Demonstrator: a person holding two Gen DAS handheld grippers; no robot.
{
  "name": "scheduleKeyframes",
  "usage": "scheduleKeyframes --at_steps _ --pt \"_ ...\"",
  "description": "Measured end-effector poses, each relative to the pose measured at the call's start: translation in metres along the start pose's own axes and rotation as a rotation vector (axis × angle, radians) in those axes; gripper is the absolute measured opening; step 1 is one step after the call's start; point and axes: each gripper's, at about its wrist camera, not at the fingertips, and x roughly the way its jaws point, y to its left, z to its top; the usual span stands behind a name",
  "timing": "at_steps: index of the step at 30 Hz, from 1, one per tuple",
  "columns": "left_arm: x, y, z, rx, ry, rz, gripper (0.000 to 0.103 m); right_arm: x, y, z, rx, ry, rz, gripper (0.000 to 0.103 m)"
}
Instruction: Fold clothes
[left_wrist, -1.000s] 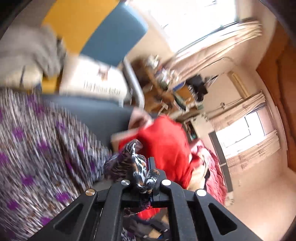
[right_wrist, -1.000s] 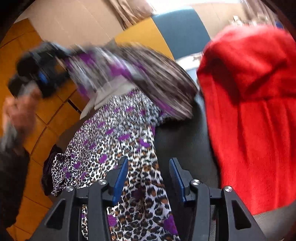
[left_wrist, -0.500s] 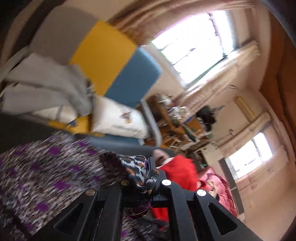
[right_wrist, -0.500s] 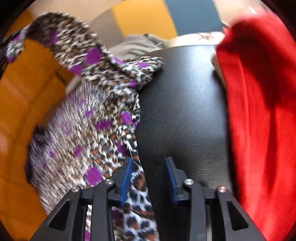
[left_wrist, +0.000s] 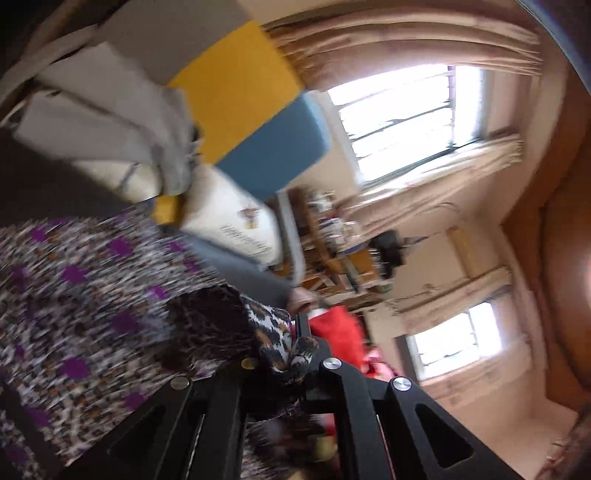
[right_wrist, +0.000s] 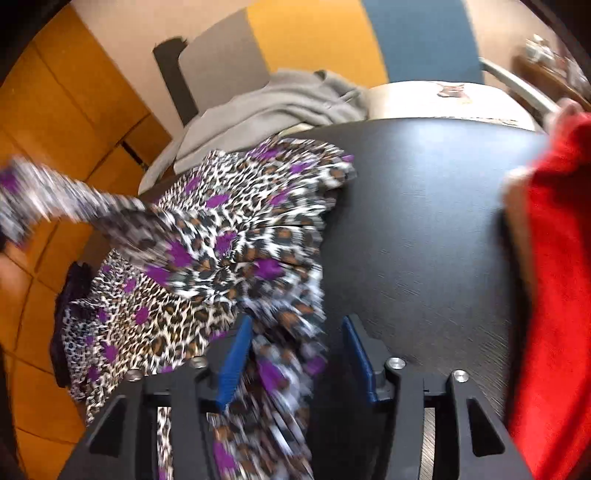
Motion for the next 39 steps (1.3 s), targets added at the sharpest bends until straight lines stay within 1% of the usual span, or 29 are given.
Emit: scheduleKeyframes --at_steps 1,2,3,4,5,6,7,9,10,11,12,13,15,17,19,21,23,25,26,29,30,31,33,34,36,39 --pt "0.001 -0.012 0.005 0.021 -0.002 -0.012 0.003 0.001 0.000 0.000 -0.012 -0.002 -0.017 0.033" --pt "0.000 -0.023 0.008 0.052 -0.001 -0.011 0.003 0.001 0.000 -0.001 -0.023 -0.005 -0.033 0.019" --pt "-0.001 -0.033 0.010 0.086 0.000 -0.006 0.003 0.002 -0.001 -0.001 -0.035 -0.007 -0.050 0.011" --pt "-0.003 -0.042 0.012 0.121 0.001 -0.001 0.003 0.002 -0.001 -0.002 -0.046 -0.010 -0.066 0.011" --pt "-0.006 -0.044 0.012 0.146 0.006 0.021 0.003 0.003 -0.001 -0.002 -0.058 -0.012 -0.083 0.011" --pt "-0.009 -0.039 0.010 0.161 0.011 0.059 0.003 0.003 -0.001 -0.003 -0.069 -0.015 -0.099 0.011" --pt "-0.011 -0.025 0.007 0.161 0.024 0.122 0.003 0.004 -0.002 -0.003 -0.081 -0.017 -0.116 0.014" --pt "-0.013 0.024 -0.005 0.084 0.085 0.248 0.003 0.005 -0.002 -0.004 -0.104 -0.022 -0.149 0.016" --pt "-0.015 0.050 -0.011 0.039 0.118 0.310 0.003 0.005 -0.004 -0.009 -0.117 -0.015 -0.160 0.021" --pt "-0.017 0.075 -0.019 -0.003 0.148 0.369 0.003 0.002 -0.010 -0.015 -0.116 -0.010 -0.157 0.024" --pt "-0.019 0.099 -0.028 -0.044 0.176 0.427 0.003 -0.004 -0.017 -0.020 -0.104 -0.012 -0.145 0.031" --pt "-0.022 0.121 -0.037 -0.083 0.200 0.470 0.003 -0.009 -0.023 -0.023 -0.081 -0.009 -0.131 0.039" --pt "-0.030 0.161 -0.060 -0.176 0.230 0.524 0.003 -0.011 -0.036 -0.021 -0.016 -0.010 -0.097 0.039" --pt "-0.035 0.185 -0.079 -0.237 0.233 0.524 0.003 -0.019 -0.048 -0.012 0.035 -0.032 -0.074 0.039" --pt "-0.039 0.187 -0.089 -0.253 0.225 0.500 0.003 -0.019 -0.051 0.005 0.035 -0.063 -0.081 0.039" --pt "-0.036 0.182 -0.092 -0.240 0.209 0.473 0.003 -0.019 -0.043 0.022 -0.010 -0.091 -0.092 0.039" --pt "-0.032 0.171 -0.089 -0.201 0.199 0.464 0.003 -0.016 -0.027 0.035 -0.096 -0.100 -0.112 0.038" --pt "-0.029 0.162 -0.085 -0.159 0.190 0.459 0.003 0.001 -0.006 0.053 -0.195 -0.090 -0.149 0.038" --pt "-0.031 0.155 -0.083 -0.132 0.187 0.457 0.003 0.011 0.001 0.060 -0.234 -0.068 -0.171 0.038" --pt "-0.033 0.147 -0.078 -0.088 0.177 0.459 0.003 0.044 0.014 0.074 -0.325 0.037 -0.240 0.035" --pt "-0.035 0.145 -0.077 -0.079 0.170 0.462 0.003 0.055 0.019 0.079 -0.355 0.072 -0.263 0.018" --pt "-0.037 0.143 -0.077 -0.071 0.162 0.466 0.003 0.062 0.021 0.080 -0.380 0.096 -0.276 0.004" --pt "-0.044 0.134 -0.077 -0.021 0.131 0.495 0.003 0.067 0.023 0.078 -0.416 0.112 -0.291 0.004" --pt "-0.048 0.128 -0.078 0.002 0.112 0.502 0.003 0.061 0.024 0.078 -0.415 0.092 -0.295 0.004" --pt "-0.058 0.116 -0.076 0.042 0.060 0.471 0.003 0.041 0.021 0.081 -0.379 0.024 -0.278 0.004" --pt "-0.059 0.104 -0.062 0.071 0.013 0.448 0.003 0.018 0.013 0.092 -0.333 -0.063 -0.292 0.003"
